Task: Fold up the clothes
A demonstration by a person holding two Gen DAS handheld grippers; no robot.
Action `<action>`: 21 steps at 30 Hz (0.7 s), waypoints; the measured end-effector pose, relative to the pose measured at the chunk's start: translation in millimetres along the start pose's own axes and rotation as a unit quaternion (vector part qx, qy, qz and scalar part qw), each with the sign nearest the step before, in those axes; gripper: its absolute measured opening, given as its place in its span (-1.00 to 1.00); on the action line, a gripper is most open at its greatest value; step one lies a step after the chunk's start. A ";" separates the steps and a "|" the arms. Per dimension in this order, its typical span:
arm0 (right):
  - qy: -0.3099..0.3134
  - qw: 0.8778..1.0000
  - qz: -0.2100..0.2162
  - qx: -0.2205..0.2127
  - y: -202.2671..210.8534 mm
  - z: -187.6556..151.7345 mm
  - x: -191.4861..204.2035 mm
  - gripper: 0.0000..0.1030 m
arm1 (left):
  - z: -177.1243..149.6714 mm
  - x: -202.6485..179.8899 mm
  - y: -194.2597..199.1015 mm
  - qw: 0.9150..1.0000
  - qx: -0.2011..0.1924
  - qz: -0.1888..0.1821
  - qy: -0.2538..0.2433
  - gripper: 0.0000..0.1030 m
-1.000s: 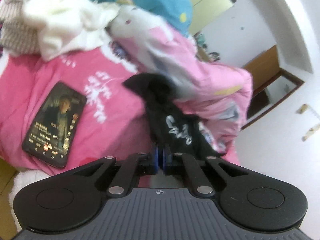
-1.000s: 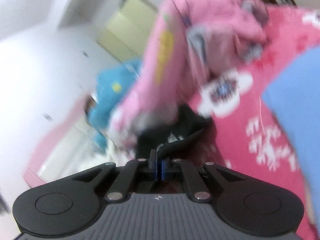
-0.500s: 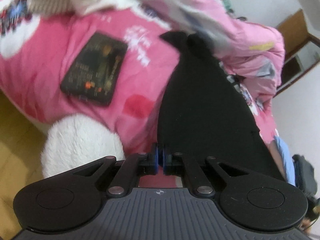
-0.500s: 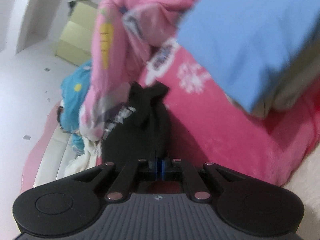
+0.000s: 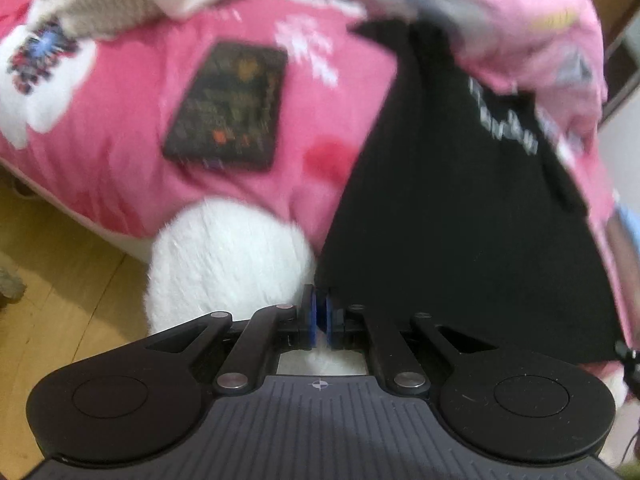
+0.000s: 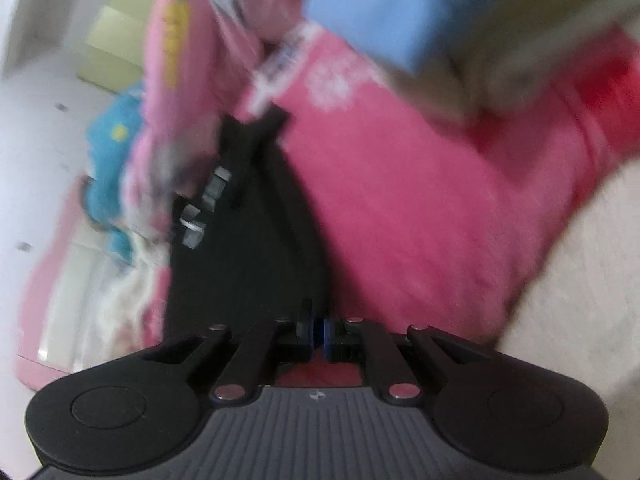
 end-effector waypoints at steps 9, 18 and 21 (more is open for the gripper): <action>0.092 0.989 -0.069 -0.091 54.4 15.3 5.9 -0.25 | 18.2 -1.0 41.2 0.998 -0.041 0.031 -0.034 -0.63; 0.212 0.970 0.024 -0.119 5.0 34.8 78.7 -0.31 | 58.3 -48.7 48.0 0.990 -0.127 -0.027 -0.052 -0.63; 0.237 0.965 0.043 -0.100 -18.4 33.4 97.6 -0.34 | 62.5 -67.6 27.5 0.990 -0.118 -0.041 -0.059 -0.63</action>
Point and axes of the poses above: each gripper's, at about its wrist camera, not at the fingertips, and y roughly against the way its jaws point, x to its left, z to its top, the point moved 2 cm from there along -y, roughly the way its jaws point, and after that the axes turned 8 degrees about -x, right-handed, at the moved point
